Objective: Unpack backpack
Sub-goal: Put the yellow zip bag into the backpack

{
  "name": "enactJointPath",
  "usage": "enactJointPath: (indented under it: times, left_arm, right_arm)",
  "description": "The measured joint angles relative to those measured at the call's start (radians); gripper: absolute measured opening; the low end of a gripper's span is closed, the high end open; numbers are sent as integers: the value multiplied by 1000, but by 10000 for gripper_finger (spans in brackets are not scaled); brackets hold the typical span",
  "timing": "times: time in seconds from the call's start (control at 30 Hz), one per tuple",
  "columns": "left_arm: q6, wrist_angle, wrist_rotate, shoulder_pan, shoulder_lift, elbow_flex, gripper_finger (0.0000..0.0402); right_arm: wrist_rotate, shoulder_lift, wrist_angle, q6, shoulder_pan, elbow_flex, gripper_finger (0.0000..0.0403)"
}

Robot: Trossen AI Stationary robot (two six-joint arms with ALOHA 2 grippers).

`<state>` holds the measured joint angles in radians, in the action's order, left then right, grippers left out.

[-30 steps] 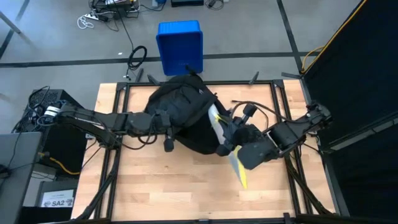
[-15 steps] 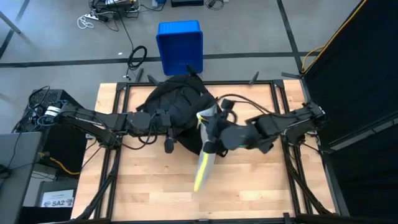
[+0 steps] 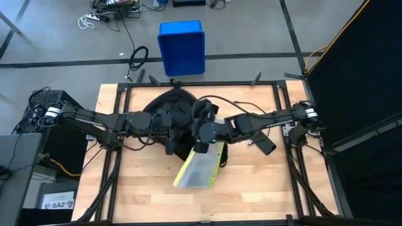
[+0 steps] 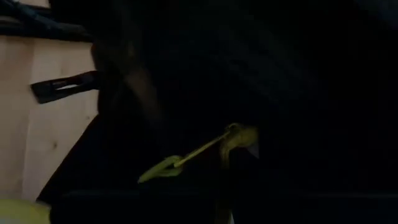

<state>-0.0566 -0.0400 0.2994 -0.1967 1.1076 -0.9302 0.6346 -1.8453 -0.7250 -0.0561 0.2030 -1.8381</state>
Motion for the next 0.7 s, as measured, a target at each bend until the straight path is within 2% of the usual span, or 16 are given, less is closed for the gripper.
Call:
enactJointPath:
  times: [0.23,0.43,0.53,0.7]
  left_arm:
    - [-2,39,-24,0,0,0,0]
    - [-12,207,-27,-2,-4,0,0]
    - [-27,352,-55,-2,-2,0,0]
    - [-27,352,-62,-3,0,22,0]
  right_arm:
    - [-120,-91,80,22,-51,1,0]
    - [-217,-180,145,31,-83,19,0]
    - [-280,-199,270,43,-95,85,0]
    - [-352,-188,585,86,-97,249,0]
